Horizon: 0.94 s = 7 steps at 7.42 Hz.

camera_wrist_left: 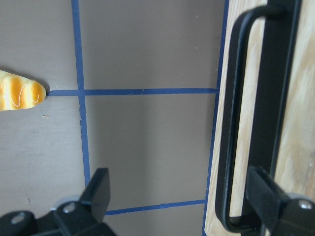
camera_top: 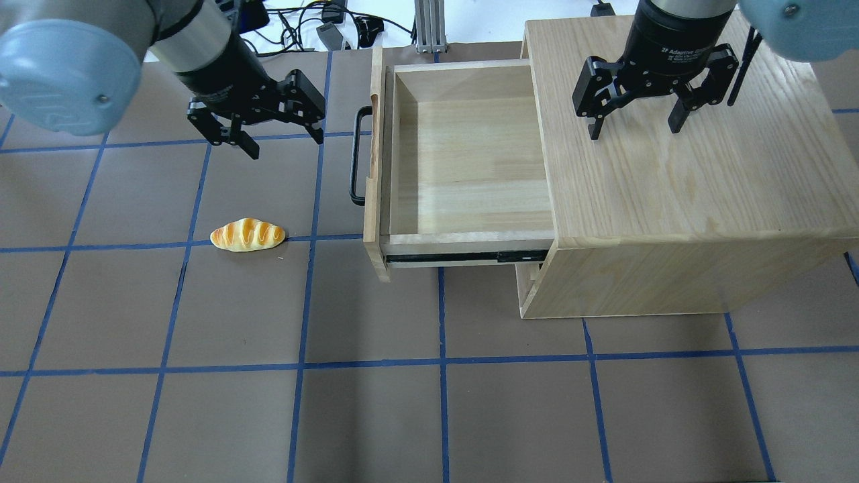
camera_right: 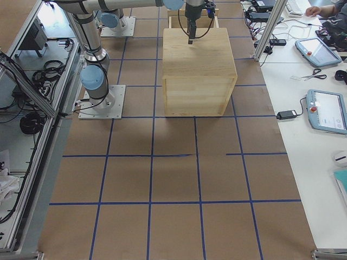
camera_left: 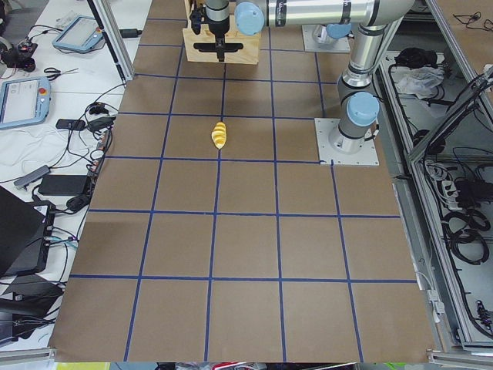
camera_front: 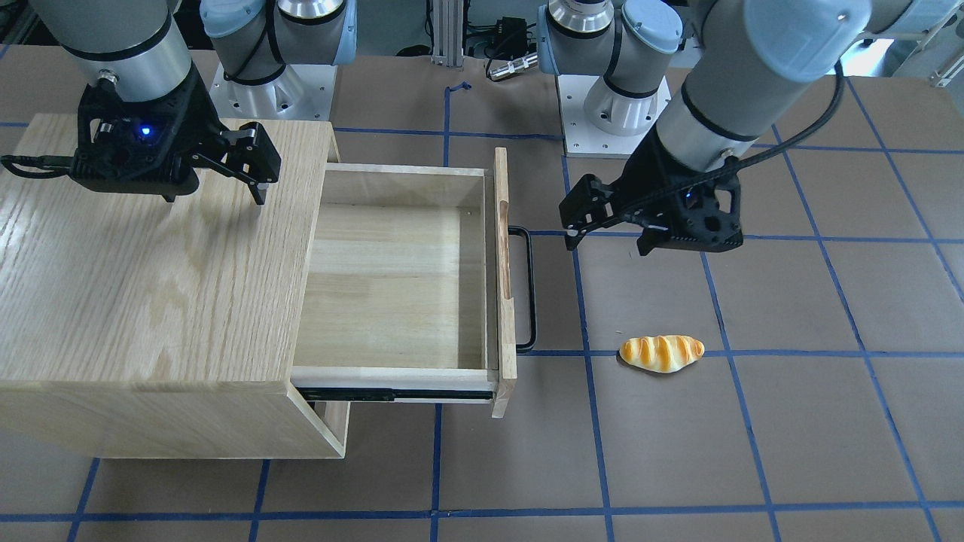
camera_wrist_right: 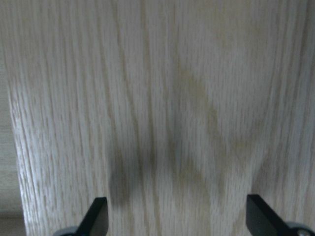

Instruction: Open upper drawer

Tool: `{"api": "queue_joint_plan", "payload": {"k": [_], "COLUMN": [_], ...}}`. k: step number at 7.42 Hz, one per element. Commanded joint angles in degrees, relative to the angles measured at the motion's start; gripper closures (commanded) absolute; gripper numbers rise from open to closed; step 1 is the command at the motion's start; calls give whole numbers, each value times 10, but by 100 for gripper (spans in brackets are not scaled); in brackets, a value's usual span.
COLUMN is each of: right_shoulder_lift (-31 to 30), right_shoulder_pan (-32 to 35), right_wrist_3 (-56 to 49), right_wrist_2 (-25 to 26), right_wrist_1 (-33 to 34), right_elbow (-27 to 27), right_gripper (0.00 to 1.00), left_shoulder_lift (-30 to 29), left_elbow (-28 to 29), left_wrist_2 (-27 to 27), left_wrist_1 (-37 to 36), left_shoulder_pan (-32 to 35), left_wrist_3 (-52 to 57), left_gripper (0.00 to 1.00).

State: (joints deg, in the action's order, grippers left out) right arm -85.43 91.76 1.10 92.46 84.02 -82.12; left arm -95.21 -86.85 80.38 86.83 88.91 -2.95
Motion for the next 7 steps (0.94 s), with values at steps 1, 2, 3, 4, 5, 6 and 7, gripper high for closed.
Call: {"api": "queue_joint_plan", "payload": {"k": [1,2,3,4,5,6,7], "right_shoulder_lift": [0,0,0,0,0,0,0], "right_shoulder_pan": [0,0,0,0,0,0,0], "right_wrist_3": [0,0,0,0,0,0,0], "right_wrist_2": [0,0,0,0,0,0,0], "right_wrist_1": [0,0,0,0,0,0,0], "right_elbow": [0,0,0,-1,0,-1,0], "right_gripper": [0,0,0,0,0,0,0], "left_shoulder_lift": [44,64,72,66,66,66,64], "left_elbow": [22,21,21,21,22,22,21], "left_wrist_2": [104,107,108,113,114,114,114], "left_wrist_1": [46,50,49,42,37,35,28], "left_shoulder_pan": [-12,-5,9,19,19,19,19], "left_wrist_3": [22,21,20,19,21,23,23], "left_gripper": [0,0,0,0,0,0,0]}}
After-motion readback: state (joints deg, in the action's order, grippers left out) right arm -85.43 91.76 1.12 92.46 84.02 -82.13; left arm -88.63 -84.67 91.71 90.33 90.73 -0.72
